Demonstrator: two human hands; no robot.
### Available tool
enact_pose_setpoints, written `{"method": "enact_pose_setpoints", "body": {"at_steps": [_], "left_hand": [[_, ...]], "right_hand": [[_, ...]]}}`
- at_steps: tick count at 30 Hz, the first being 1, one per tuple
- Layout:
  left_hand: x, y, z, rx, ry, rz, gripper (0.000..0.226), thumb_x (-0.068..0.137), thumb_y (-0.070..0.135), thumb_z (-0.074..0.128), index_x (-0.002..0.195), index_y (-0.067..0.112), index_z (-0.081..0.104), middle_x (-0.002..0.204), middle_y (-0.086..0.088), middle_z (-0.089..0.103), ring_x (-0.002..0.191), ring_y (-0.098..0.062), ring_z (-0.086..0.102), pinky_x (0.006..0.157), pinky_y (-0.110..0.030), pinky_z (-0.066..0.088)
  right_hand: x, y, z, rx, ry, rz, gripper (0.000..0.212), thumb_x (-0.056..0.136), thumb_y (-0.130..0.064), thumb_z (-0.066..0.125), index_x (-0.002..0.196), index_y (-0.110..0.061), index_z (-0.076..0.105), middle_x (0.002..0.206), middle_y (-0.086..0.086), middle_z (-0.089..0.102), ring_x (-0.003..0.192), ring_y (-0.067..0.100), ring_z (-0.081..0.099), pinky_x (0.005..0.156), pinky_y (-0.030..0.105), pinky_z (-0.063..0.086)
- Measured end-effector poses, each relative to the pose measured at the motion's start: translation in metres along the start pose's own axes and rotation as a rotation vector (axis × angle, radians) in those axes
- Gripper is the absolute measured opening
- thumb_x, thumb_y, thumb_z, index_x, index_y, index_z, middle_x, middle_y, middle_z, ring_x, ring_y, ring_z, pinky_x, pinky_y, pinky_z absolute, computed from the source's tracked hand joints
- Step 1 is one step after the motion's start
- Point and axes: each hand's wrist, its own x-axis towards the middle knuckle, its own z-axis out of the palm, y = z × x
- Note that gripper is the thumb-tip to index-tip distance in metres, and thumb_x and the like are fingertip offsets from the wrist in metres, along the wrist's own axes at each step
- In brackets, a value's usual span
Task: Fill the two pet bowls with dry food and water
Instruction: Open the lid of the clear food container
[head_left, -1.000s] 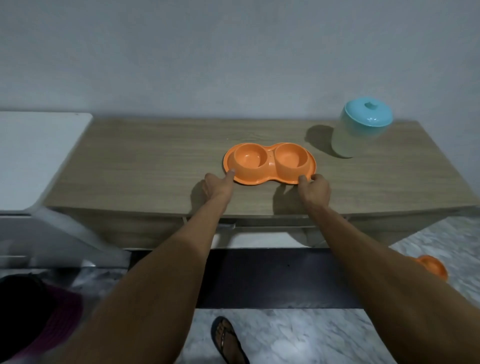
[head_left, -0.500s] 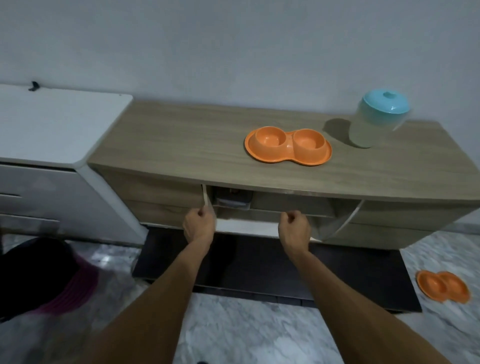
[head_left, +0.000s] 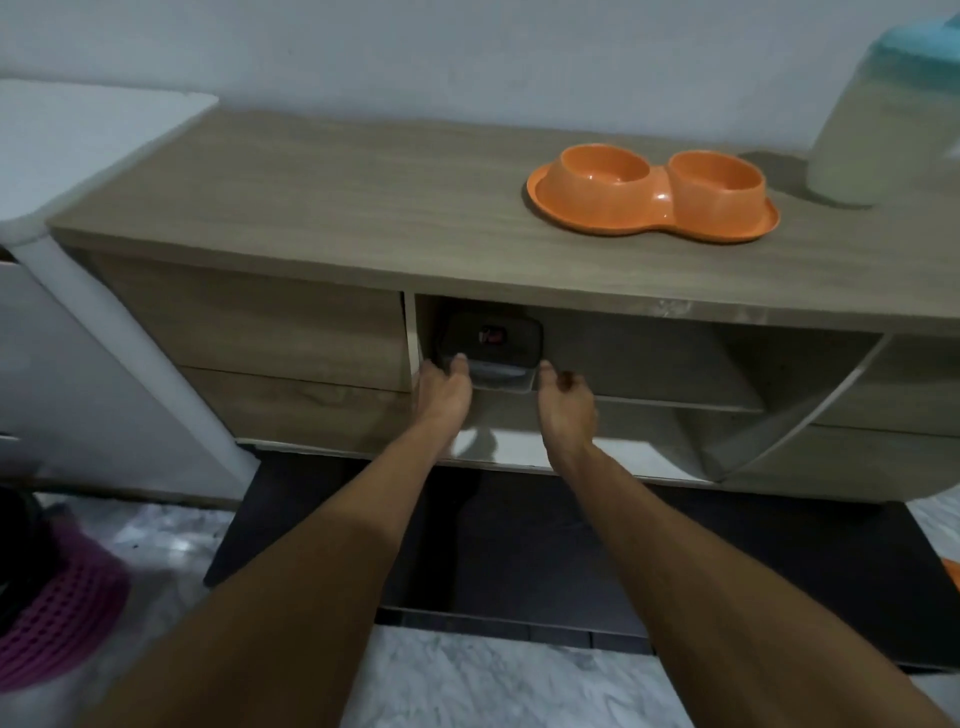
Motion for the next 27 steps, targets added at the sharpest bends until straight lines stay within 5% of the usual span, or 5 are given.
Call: {"method": "enact_pose_setpoints", "body": {"at_steps": [10, 15, 23, 27], "left_hand": [[0.036, -0.01, 0.028, -0.12, 0.1, 0.017, 0.052, 0.105, 0.032, 0.032, 0.15, 0.007, 0.028, 0.145, -0.019, 0.044, 0.128, -0.034, 0.046, 0.096, -0.035, 0.036], [0.032, -0.014, 0.027, -0.182, 0.155, 0.014, 0.053, 0.104, 0.029, 0.041, 0.151, 0.009, 0.031, 0.147, -0.016, 0.044, 0.132, -0.033, 0.045, 0.106, -0.037, 0.036], [-0.013, -0.021, 0.025, -0.295, 0.271, -0.012, 0.032, 0.098, 0.024, 0.052, 0.126, 0.008, 0.053, 0.112, -0.01, 0.059, 0.091, -0.02, 0.054, 0.069, -0.028, 0.042], [-0.065, -0.012, 0.012, -0.325, 0.316, -0.07, 0.031, 0.099, 0.025, 0.052, 0.124, 0.007, 0.055, 0.111, -0.008, 0.06, 0.093, -0.019, 0.057, 0.059, -0.019, 0.041]], "right_hand": [[0.033, 0.011, 0.033, 0.096, -0.048, 0.051, 0.04, 0.097, -0.037, 0.053, 0.126, -0.009, 0.057, 0.102, 0.006, 0.059, 0.092, 0.022, 0.055, 0.082, 0.033, 0.041], [0.028, 0.006, 0.032, 0.153, -0.043, 0.066, 0.037, 0.097, -0.032, 0.053, 0.122, -0.006, 0.06, 0.109, 0.011, 0.062, 0.093, 0.022, 0.054, 0.081, 0.031, 0.039], [-0.014, 0.001, 0.007, 0.223, -0.065, 0.108, 0.013, 0.094, -0.03, 0.054, 0.094, -0.019, 0.06, 0.09, 0.006, 0.063, 0.075, 0.02, 0.055, 0.07, 0.036, 0.047], [-0.062, -0.004, -0.025, 0.209, -0.049, 0.209, 0.017, 0.09, -0.029, 0.055, 0.104, -0.02, 0.061, 0.098, 0.006, 0.067, 0.088, 0.022, 0.064, 0.085, 0.041, 0.057]]}}
